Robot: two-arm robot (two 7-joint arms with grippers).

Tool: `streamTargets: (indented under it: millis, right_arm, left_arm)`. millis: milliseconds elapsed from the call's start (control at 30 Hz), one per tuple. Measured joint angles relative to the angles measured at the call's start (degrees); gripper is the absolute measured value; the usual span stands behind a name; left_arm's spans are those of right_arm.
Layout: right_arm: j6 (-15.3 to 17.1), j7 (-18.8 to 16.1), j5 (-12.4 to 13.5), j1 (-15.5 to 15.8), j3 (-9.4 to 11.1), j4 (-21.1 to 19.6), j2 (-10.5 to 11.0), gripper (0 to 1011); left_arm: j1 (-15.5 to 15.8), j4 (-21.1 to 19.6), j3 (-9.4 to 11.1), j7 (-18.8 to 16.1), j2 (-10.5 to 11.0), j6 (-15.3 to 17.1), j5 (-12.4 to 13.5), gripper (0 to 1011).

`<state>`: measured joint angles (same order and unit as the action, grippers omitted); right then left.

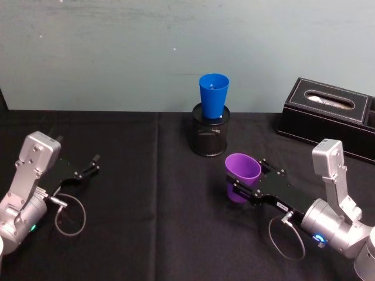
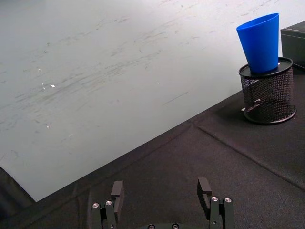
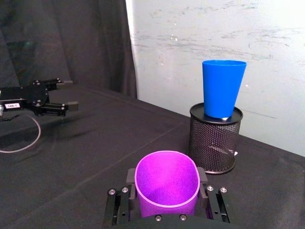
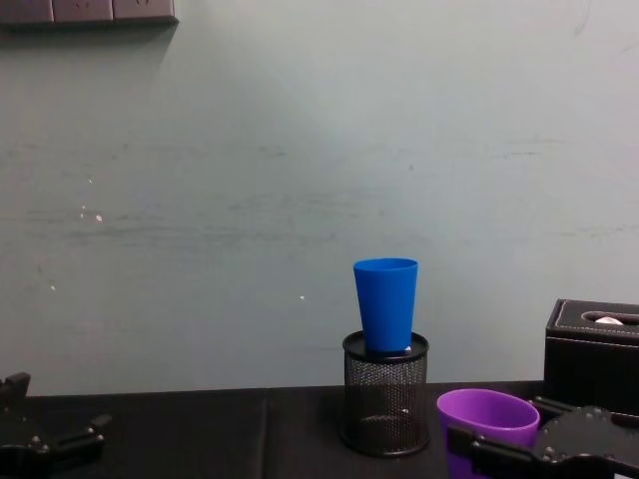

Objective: Pick up one cup with a gripper and tap it against the other cup.

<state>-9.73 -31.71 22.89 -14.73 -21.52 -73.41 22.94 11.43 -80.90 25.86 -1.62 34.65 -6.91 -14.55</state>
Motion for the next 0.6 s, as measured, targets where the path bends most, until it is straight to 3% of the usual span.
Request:
streamTargets:
  millis: [600]
  right_arm:
    - [-2.36, -1.16, -0.54, -0.62, -0.27, 3.25, -1.0, 724]
  left_arm:
    - [0.0, 0.0, 0.0, 0.0, 0.0, 0.0, 0.0, 1011]
